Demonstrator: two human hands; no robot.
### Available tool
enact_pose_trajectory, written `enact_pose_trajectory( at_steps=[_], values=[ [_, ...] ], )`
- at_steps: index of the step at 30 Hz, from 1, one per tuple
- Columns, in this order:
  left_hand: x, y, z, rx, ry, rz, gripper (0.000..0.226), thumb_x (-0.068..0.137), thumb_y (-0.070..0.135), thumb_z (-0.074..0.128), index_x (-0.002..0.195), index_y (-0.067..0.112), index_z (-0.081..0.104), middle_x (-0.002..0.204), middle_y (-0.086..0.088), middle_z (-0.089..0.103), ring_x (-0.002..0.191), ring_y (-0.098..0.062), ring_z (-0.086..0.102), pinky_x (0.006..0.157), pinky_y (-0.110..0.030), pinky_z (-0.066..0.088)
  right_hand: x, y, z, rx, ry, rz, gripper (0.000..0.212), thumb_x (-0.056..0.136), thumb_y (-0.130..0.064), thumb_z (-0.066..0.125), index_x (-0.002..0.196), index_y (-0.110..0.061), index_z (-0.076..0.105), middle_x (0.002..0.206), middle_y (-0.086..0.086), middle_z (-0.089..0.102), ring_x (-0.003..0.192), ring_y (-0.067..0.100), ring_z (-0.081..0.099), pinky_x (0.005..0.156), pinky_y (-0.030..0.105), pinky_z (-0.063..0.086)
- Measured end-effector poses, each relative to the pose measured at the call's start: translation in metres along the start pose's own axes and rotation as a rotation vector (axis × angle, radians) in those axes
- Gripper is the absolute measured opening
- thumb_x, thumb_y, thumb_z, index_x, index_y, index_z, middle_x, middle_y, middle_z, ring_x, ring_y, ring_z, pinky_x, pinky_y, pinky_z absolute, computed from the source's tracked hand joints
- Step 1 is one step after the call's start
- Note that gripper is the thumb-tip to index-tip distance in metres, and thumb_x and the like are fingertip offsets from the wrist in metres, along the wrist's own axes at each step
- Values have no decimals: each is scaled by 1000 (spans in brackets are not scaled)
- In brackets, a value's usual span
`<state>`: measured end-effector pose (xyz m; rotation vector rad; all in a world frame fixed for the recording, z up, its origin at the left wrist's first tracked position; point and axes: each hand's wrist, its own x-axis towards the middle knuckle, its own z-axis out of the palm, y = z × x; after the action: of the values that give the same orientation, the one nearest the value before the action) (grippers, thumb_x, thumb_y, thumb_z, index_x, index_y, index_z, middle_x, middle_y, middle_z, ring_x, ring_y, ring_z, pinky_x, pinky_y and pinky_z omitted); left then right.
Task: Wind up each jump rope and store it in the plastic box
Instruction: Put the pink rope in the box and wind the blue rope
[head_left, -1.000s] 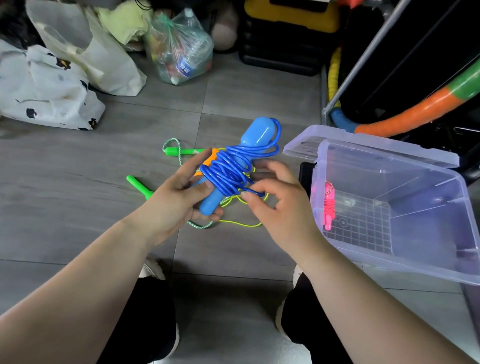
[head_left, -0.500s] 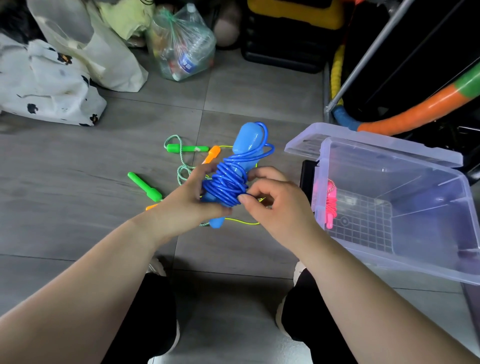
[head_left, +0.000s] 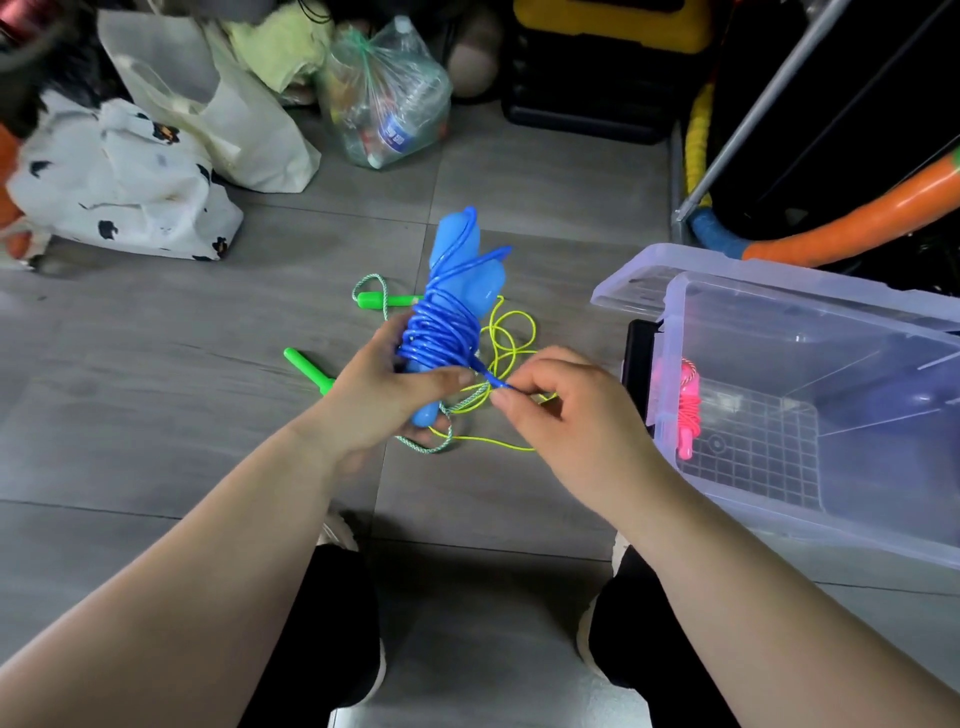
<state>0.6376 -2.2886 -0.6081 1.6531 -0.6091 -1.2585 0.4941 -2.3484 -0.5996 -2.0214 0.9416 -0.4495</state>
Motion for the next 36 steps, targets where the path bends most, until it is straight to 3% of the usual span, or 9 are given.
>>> enact_pose_trajectory(
  at_steps=[6,10,16,19,22,24,28,32,36],
  values=[
    [0,0,5,-40,-58,23,37,62,16,68,88,34,50,75,3,58,38,-7,49,37,-16,37,-5,-10,-19,228,-23,59,29,80,-9,61,57,-23,51,63,-9,45,55,2,47,53,8,34],
    [-2,2,7,-142,-173,0,23,62,18,58,83,22,50,64,7,63,34,-8,43,36,-15,33,-7,-14,-28,439,-20,3,15,74,-16,58,67,-29,59,75,-5,55,67,17,57,63,9,41],
    [-4,-5,6,-159,-308,-40,36,49,17,67,81,19,52,59,4,66,33,-8,43,35,-14,35,0,-4,-33,434,20,70,24,81,-3,61,76,-26,65,56,-11,63,59,3,57,59,12,47],
    [-4,-7,7,-189,-335,-44,37,47,19,67,81,18,53,60,5,66,33,-8,42,35,-15,35,4,1,-27,265,46,65,15,81,-15,61,92,-9,70,67,2,63,62,8,55,63,23,48],
    [-3,-8,5,-223,-359,-40,53,34,26,79,80,17,55,62,4,67,33,-8,42,35,-15,36,5,5,-17,-15,86,-114,35,79,-30,52,98,-6,68,72,-14,50,71,6,48,65,13,39],
    [-1,-9,2,-272,-351,-40,70,21,41,88,79,16,58,65,2,68,33,-8,42,35,-15,36,6,7,-17,-110,169,-209,39,80,-31,45,95,-4,69,87,-9,50,82,7,47,73,7,35],
    [0,-8,-1,-353,-334,-58,72,20,46,88,78,16,57,66,2,68,32,-7,43,34,-14,36,4,1,-23,224,119,-149,22,83,-27,51,93,-16,66,108,-15,55,103,-2,51,89,2,35],
    [0,-6,-2,-417,-323,-67,80,20,45,88,85,12,54,66,2,67,32,-6,42,35,-13,36,5,-2,-22,748,9,51,19,81,-20,44,81,-25,62,80,-11,70,76,5,65,69,16,51],
    [-3,-5,2,-375,-340,-71,76,20,39,89,83,15,54,66,0,68,32,-8,42,35,-12,36,8,-4,-28,658,133,162,24,91,-15,47,75,-28,61,67,-9,62,48,2,49,44,10,33]
  ],
)
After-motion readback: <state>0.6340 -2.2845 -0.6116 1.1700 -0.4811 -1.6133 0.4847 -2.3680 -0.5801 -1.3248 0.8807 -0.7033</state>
